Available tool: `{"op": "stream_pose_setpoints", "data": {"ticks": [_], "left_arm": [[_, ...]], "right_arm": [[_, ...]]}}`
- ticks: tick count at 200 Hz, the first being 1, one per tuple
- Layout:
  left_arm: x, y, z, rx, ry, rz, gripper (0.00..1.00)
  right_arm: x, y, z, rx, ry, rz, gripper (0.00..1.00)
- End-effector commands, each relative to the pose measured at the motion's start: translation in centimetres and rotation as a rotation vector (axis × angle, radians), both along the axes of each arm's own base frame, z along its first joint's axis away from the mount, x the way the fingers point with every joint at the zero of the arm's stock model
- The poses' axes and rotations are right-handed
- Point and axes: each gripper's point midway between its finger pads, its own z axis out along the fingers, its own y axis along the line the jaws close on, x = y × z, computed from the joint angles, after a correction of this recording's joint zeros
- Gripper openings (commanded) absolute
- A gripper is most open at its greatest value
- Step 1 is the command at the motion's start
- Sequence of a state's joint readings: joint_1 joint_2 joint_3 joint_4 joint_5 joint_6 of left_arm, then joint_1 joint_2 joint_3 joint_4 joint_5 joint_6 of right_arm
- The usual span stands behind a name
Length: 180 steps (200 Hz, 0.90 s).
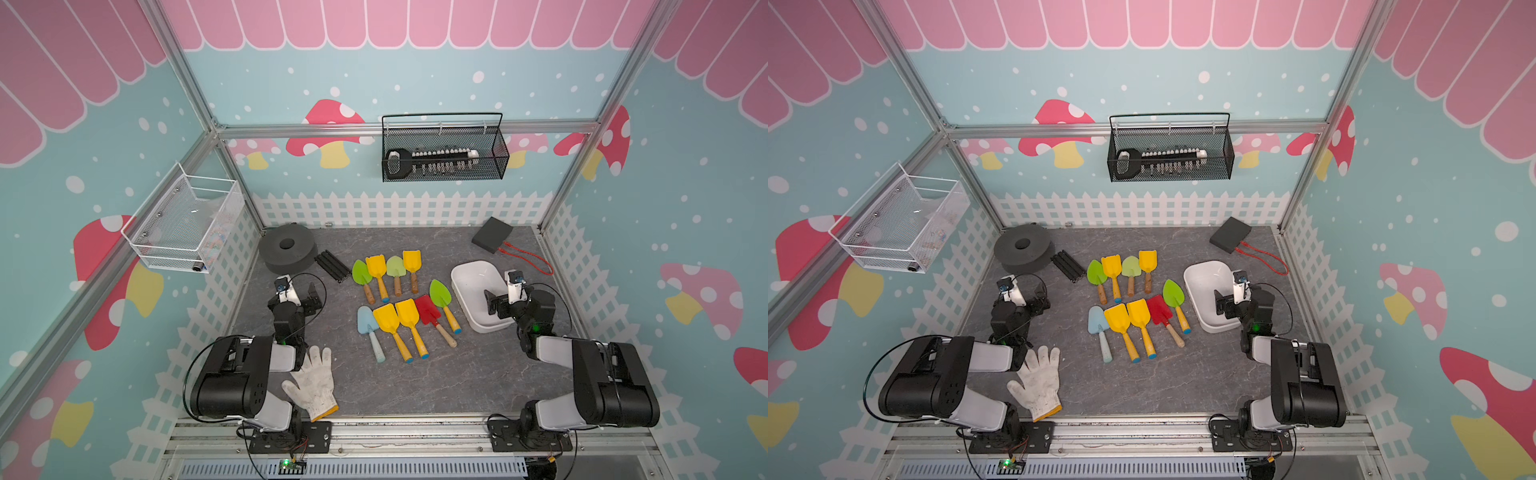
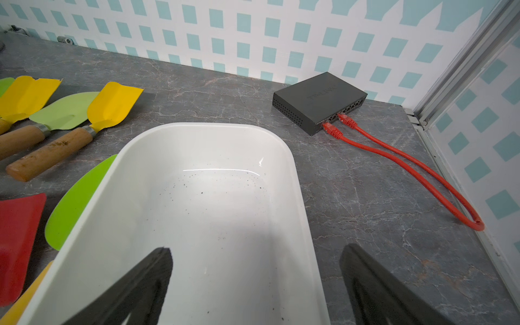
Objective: Take the shovel out of the storage box
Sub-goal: Reset both arms
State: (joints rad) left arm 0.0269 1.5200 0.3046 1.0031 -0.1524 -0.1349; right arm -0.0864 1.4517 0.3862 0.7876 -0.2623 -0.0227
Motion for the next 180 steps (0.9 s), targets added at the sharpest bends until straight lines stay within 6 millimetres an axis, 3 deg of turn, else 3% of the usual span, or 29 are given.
{"op": "stream_pose_setpoints", "data": {"ticks": [1,12,55,180], "left_arm": [[1.6,-1.8,-0.2,0.055,0.071,-0.078,0.99],[1.9,-2.6,-0.2,0.081,0.077,-0.105,0.99],[1.8,-2.5,-0.2,0.078,0.079,-0.096,0.99],[1.9,-2.5,-0.2,0.08,0.078,-0.097,0.99]], "right_arm": [[0.2,0.5,0.3,-0.023,-0.03,0.016,0.99],[0.3,0.4,0.2,-0.029,-0.028,0.006,0.99],[0.3,0.7,-0.9,-0.057,-0.022,0.006,0.99],[0.4,0.3,-1.0,-0.058,-0.019,-0.024,0.99]]}}
